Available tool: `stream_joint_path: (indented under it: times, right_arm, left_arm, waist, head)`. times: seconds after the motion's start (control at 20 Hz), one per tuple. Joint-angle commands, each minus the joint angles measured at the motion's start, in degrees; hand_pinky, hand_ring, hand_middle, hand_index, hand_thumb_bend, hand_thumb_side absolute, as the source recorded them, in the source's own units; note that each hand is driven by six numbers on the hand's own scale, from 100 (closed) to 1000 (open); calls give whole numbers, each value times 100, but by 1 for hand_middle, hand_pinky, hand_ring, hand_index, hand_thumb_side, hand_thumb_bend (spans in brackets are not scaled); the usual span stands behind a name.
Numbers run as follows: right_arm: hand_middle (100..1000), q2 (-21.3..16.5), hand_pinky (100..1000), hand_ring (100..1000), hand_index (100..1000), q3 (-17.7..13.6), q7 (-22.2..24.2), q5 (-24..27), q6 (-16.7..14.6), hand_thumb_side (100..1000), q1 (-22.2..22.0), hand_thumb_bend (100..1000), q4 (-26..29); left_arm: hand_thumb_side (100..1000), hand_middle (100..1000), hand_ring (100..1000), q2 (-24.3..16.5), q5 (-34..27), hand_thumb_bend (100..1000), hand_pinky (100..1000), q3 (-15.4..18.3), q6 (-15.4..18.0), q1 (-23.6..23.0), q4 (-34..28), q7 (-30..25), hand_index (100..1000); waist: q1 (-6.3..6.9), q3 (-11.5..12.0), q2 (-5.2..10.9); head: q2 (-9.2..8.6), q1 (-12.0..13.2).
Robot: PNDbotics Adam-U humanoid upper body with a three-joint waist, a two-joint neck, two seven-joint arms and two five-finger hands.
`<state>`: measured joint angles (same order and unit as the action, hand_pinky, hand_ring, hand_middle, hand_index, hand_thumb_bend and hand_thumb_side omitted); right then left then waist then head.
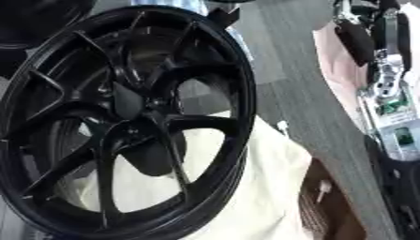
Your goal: Pull the pin out of the wheel hub.
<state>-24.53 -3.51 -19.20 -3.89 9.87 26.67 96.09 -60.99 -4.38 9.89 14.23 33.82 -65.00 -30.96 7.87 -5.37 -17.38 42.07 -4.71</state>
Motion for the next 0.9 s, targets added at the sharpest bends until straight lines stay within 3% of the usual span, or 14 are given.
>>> stream_joint_path:
  times: [0.05,0.15,0.3,0.4,0.45,0.5,0.8,0.9]
  right_arm:
    - [807,-151,879,807,842,-47,-23,6,-1,552,81,160,140]
    - [807,-138,879,808,842,-44,-21,8,-2,552,94,159,143]
    - [807,-129,879,808,842,-47,-22,10,-4,552,105,159,147]
    - [807,-127,879,808,842,-50,-26,10,-4,552,108,159,148]
    - [807,-128,879,808,842,-55,-30,11,-4,552,108,159,148]
    - [807,-130,879,808,842,-58,-35,13,-3,550,108,163,148]
    - [806,-133,879,808,842,-71,-48,22,-6,548,112,169,149]
    - [806,-132,879,809,841,-75,-52,25,-8,546,112,173,150]
  left_arm:
    - [324,462,580,-351,-48,257,690,311,63,-333,0,362,628]
    - [467,588,680,-314,-66,408,756,442,100,-678,-36,580,743]
    - [636,712,766,-274,23,630,799,540,123,-980,-42,910,826]
    - [645,718,768,-256,119,645,800,556,137,-1072,-27,1114,829]
    - [690,749,788,-248,170,754,813,565,132,-1115,-4,1202,857]
    - [712,750,785,-238,230,777,811,580,130,-1157,19,1287,859]
    - [737,713,751,-141,167,682,787,631,174,-1216,-4,1487,833]
    - [738,665,711,-100,21,591,764,670,141,-1194,-51,1593,798]
  waist:
    - [-31,-12,77]
    - [-37,-32,77]
    - [-42,-43,76]
    - [-42,-46,74]
    - [-43,-40,73]
    - [-44,-37,72]
    - [-52,-31,78]
    - [-52,-30,81]
  head:
    - [-89,23]
    - [-100,36]
    - [-113,42]
    - [-117,45]
    - [-115,45]
    - [-111,49]
    - [-86,87]
    - [-77,84]
